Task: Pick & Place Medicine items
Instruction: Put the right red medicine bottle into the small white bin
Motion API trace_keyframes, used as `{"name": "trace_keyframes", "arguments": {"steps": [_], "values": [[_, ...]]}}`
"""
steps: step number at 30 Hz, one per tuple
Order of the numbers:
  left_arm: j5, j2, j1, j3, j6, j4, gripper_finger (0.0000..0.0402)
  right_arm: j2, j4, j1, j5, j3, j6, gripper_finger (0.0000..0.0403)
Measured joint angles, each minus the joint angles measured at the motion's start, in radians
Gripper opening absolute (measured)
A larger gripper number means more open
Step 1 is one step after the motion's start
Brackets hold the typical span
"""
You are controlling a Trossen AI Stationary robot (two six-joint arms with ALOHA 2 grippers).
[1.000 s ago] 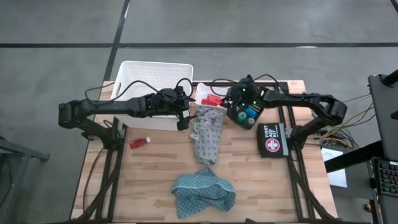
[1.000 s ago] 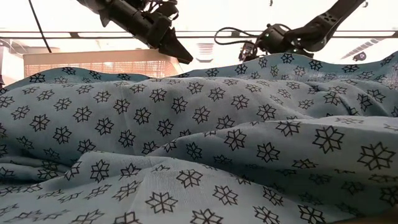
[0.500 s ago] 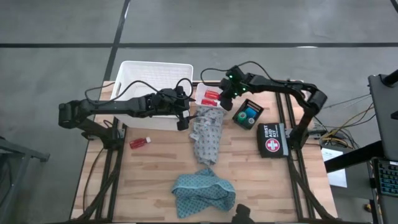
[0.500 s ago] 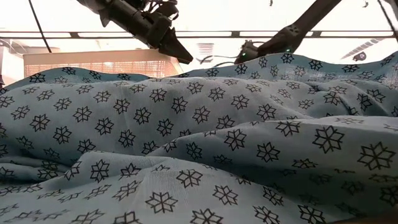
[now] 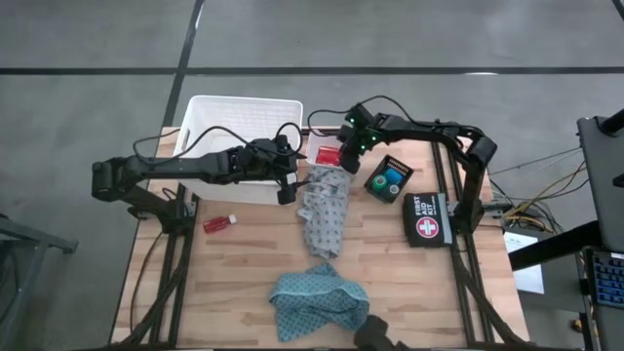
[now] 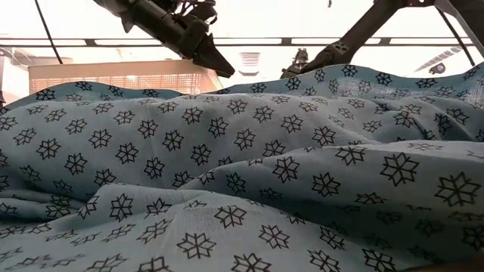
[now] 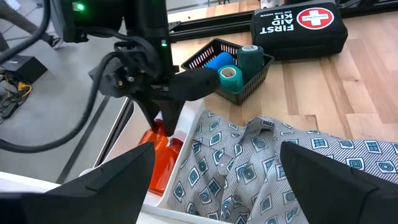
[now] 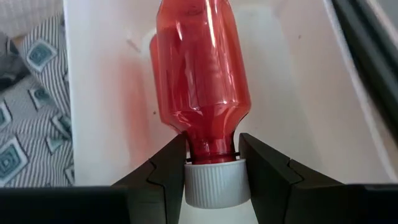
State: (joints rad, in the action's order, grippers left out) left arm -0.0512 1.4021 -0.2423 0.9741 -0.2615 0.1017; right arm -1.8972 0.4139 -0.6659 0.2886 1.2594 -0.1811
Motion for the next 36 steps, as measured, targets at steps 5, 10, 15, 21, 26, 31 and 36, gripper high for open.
{"name": "trace_keyframes", "arguments": {"steps": [5,10,15,21,26,31,36], "values": [[0.000,0.000,0.000,0.000,0.000,0.000,0.0347,0.000,0.002,-0.007,-0.002,-0.016,0.009,0.0135],[0.000,0.000,0.000,0.000,0.000,0.000,0.0347,-0.015,0.001,-0.010,-0.001,-0.022,0.009,0.0135],[0.000,0.000,0.000,0.000,0.000,0.000,0.0347,-0.028,-0.003,-0.009,0.004,-0.022,0.013,0.0135],[0.000,0.000,0.000,0.000,0.000,0.000,0.0347,-0.033,-0.004,-0.009,0.008,-0.022,0.013,0.0135],[0.000,0.000,0.000,0.000,0.000,0.000,0.0348,-0.027,0.001,-0.009,0.026,-0.022,0.015,0.0135],[0.000,0.000,0.000,0.000,0.000,0.000,0.0347,-0.027,0.002,-0.008,0.027,-0.023,0.034,0.0158],[0.000,0.000,0.000,0.000,0.000,0.000,0.0348,-0.027,0.002,-0.008,0.027,-0.024,0.047,0.0206]]}}
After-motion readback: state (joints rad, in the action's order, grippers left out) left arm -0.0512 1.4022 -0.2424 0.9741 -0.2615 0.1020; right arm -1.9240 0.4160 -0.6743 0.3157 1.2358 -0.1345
